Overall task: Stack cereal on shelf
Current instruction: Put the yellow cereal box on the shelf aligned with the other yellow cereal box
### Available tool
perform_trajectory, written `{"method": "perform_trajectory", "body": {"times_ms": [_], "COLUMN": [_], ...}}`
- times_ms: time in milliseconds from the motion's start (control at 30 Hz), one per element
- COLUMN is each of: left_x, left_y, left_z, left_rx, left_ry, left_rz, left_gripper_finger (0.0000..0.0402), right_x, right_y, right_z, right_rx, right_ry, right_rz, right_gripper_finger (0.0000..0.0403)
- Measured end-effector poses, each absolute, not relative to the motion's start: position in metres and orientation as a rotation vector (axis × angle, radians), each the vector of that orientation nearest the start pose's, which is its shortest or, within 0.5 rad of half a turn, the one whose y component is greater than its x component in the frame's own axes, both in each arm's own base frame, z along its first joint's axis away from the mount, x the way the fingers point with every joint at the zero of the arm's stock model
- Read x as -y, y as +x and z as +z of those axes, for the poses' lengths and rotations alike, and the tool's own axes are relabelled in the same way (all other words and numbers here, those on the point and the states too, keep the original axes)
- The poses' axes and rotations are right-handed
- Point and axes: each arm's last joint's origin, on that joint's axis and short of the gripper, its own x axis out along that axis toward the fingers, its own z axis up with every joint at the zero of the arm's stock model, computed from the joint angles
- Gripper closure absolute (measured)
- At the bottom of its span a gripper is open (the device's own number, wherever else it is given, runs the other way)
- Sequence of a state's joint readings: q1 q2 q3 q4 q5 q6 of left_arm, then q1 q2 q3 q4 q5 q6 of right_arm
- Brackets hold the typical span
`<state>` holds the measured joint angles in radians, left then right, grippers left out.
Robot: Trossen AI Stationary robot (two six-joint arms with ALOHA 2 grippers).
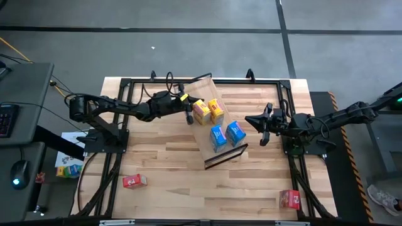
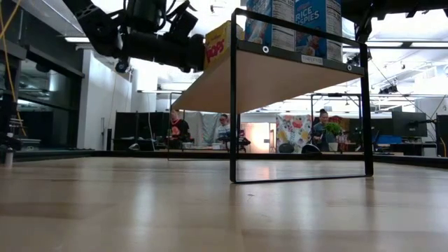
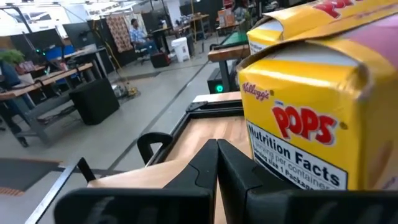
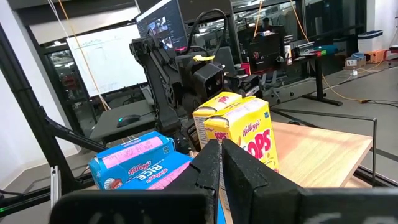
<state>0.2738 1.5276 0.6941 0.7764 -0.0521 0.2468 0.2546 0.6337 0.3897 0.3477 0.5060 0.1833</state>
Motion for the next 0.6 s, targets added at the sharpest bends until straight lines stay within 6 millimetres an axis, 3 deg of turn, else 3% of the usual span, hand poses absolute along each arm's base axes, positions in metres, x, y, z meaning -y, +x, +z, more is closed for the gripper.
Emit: {"method": "perform_trajectory", "body": {"times_ms": [233,600], "left_x": [-0.087,-0.07], "left_y": [0.302,0.306], "left_z": [0.221,0.222], "left_rx": [-0.088,-0.079], "left_ry": [0.229,0.259], "left_rz": [0.322,0.273], "left_gripper_finger": [0.0401,0.0401], "right_x": [-0.025,-0.025], "right_y": [0.151,0.151], "right_z": [0.269,0.269], "right_rx": [0.119,0.12], "right_ry": [0.221,0.221], "right_rz": [-0.241,-0.241], "right_gripper_finger": [0.0391,0.0391]}}
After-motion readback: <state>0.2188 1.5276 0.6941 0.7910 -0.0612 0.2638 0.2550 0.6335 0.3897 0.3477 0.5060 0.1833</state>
